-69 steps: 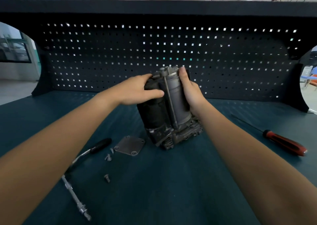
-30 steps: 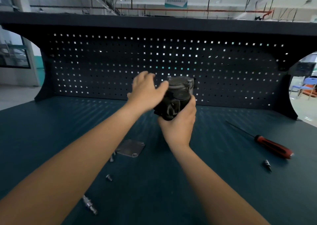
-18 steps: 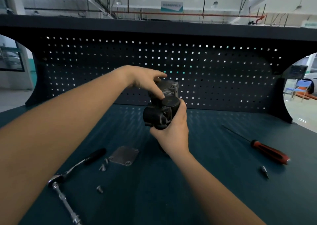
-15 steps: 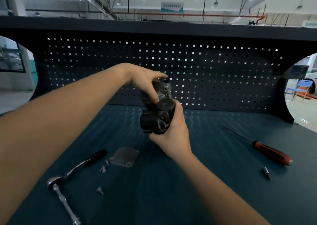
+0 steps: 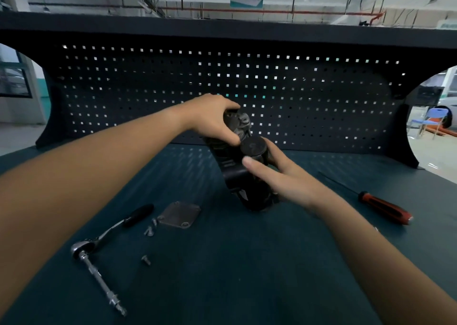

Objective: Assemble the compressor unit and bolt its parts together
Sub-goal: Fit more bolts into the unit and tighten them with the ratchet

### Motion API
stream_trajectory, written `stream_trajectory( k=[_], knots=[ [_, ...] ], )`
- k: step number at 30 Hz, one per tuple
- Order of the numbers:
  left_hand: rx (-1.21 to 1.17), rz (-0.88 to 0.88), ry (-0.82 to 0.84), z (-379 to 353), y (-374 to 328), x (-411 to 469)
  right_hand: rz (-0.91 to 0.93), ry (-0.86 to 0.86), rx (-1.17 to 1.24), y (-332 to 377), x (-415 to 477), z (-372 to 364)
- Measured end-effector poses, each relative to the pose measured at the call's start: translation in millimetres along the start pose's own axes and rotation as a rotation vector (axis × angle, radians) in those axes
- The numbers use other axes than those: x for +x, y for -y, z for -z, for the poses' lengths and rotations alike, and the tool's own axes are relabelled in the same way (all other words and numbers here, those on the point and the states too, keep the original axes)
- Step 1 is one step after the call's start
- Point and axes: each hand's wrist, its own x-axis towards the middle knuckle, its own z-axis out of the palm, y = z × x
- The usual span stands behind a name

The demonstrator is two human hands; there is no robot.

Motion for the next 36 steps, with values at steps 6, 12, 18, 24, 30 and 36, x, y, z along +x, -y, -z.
stream_trajectory(
  k=[6,12,18,24,30,36],
  knots=[
    [0.031,0.042,-0.003,0.4,-0.7,-20.4,0.070,-0.390,-0.482,13.6,5.4,-21.5],
    [-0.005,0.094,-0.061,-10.5,-1.8,-51.1,0.154,-0.360,-0.545,16.4,-0.1,-23.2],
    [-0.146,0.203,-0.142,-35.7,-11.3,-87.9,0.182,-0.360,-0.421,2.4,-15.5,-32.7],
    [-0.293,0.323,-0.158,-80.9,-28.6,-127.7,0.263,-0.352,-0.563,-23.0,-43.3,-45.9],
    [-0.439,0.292,-0.133,-105.0,-37.4,-145.7,0.241,-0.225,-0.636,-36.2,-69.4,-23.4],
    [-0.446,0.166,0.062,-109.2,-35.5,-168.5,0.268,-0.181,-0.504,-42.3,-85.1,2.0]
  ],
)
